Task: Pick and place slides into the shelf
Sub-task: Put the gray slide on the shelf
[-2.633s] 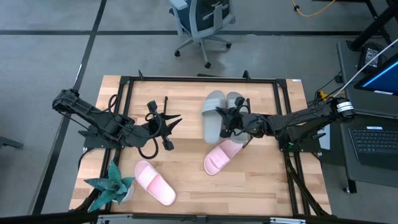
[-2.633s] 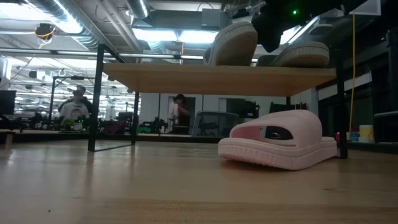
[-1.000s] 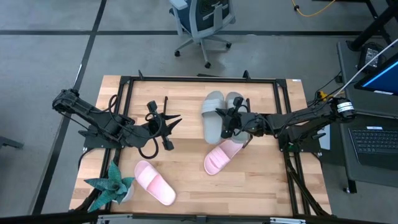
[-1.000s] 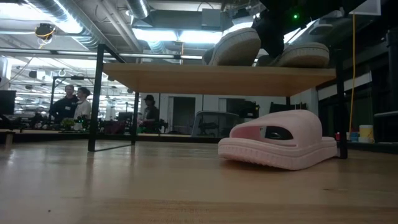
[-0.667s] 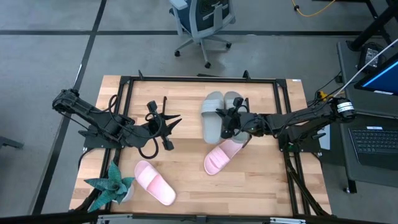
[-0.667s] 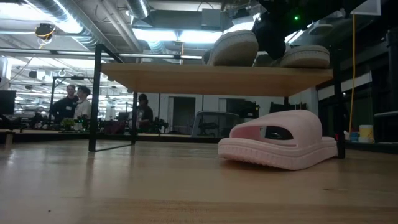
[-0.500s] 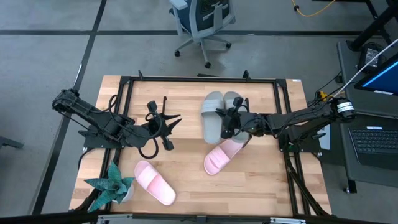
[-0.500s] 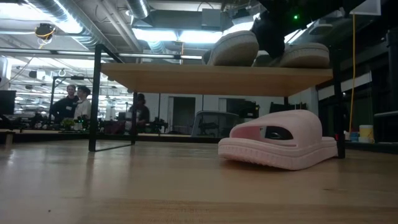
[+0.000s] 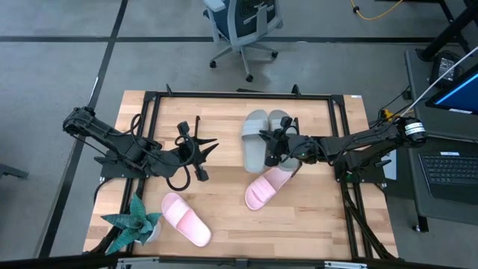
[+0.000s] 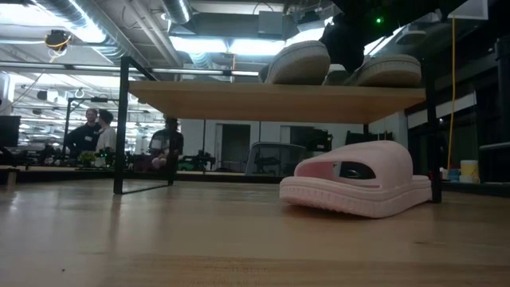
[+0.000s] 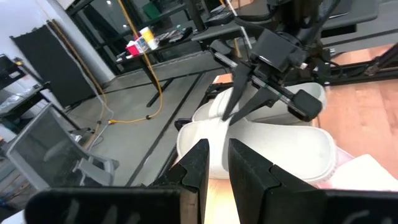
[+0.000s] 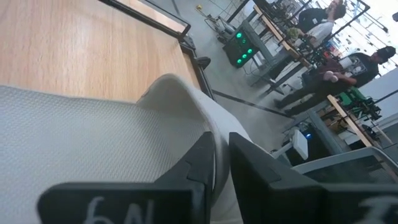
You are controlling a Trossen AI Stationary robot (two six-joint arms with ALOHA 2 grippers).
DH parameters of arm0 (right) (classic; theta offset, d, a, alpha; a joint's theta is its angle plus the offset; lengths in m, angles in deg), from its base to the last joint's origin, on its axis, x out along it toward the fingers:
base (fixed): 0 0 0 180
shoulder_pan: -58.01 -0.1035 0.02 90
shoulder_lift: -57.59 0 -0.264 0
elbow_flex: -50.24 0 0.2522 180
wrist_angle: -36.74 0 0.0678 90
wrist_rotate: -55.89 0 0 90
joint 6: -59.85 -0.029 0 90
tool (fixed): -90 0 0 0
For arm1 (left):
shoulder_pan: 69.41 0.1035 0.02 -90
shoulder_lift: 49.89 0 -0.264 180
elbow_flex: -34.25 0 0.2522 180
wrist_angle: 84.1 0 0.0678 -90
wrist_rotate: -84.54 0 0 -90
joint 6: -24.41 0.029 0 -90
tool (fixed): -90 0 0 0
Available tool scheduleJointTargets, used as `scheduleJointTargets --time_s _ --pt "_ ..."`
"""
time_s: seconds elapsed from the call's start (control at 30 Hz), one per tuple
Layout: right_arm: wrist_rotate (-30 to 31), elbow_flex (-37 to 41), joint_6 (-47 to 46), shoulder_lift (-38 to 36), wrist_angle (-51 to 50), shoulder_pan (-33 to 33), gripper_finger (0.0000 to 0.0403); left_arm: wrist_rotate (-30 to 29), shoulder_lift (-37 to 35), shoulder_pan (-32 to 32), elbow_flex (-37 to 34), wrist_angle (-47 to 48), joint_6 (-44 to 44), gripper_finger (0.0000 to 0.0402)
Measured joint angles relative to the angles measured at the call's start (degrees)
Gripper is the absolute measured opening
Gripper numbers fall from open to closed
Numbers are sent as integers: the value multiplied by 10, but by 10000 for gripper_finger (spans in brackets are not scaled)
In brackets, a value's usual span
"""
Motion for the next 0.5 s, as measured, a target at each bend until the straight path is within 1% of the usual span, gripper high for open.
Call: scheduleJointTargets --time_s 0.27,0.5 --pt "-1 0 -2 0 4 -1 96 5 0 0 0 0 0 52" --pt "0 -16 -2 0 2 -16 103 5 0 0 0 0 0 52"
